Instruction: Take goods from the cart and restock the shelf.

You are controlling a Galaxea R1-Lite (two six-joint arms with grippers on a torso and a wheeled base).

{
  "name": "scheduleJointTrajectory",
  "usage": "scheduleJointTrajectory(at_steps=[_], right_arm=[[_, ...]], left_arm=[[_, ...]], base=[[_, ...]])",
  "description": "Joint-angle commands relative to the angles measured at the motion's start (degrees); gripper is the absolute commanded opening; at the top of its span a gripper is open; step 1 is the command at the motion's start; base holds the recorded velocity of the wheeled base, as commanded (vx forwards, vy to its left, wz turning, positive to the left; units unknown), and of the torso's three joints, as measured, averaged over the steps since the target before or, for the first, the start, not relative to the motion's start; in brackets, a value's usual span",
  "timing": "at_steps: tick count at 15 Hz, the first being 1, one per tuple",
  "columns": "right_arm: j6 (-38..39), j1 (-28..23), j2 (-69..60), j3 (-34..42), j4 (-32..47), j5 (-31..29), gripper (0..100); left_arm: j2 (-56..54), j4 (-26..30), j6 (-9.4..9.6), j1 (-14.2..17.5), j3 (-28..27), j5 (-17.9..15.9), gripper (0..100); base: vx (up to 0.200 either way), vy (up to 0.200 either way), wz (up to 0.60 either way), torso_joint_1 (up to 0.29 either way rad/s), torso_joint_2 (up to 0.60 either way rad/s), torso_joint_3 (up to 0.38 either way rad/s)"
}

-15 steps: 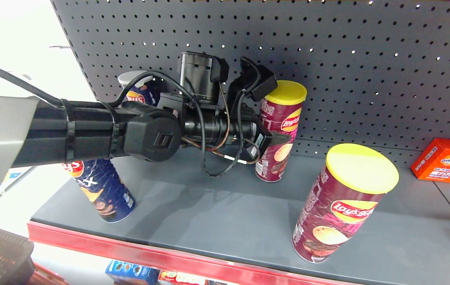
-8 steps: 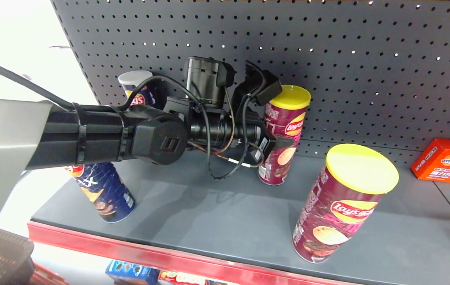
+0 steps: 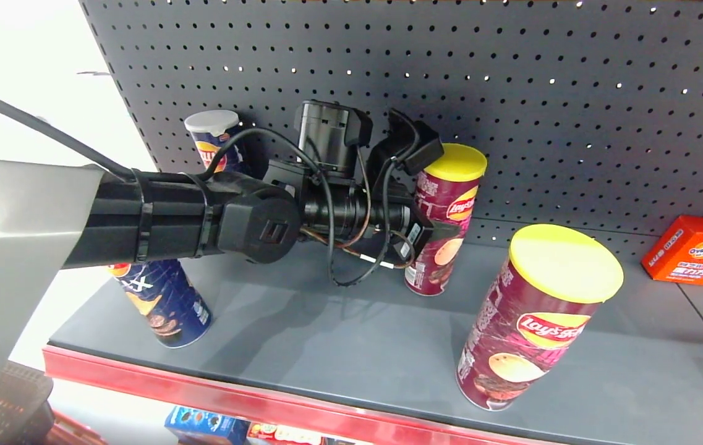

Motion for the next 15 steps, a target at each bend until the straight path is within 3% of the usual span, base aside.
scheduleJointTrajectory(at_steps=[1,8,9,15], right_arm=[[0.0,0.0,0.1,0.0,0.0,0.0,100],[0.0,0.0,0.1,0.0,0.0,0.0,100],[0.0,0.0,0.1,0.0,0.0,0.0,100],[0.0,0.0,0.1,0.0,0.0,0.0,100]], left_arm=[[0.3,0.0,0.03,-0.1,0.3,0.0,0],[0.8,-0.1,0.3,0.0,1.3,0.1,0],[0.8,-0.1,0.3,0.0,1.3,0.2,100],[0.1,-1.6,0.3,0.0,1.2,0.3,100]], base=[[0.0,0.0,0.0,0.0,0.0,0.0],[0.0,0.0,0.0,0.0,0.0,0.0],[0.0,0.0,0.0,0.0,0.0,0.0],[0.0,0.0,0.0,0.0,0.0,0.0]])
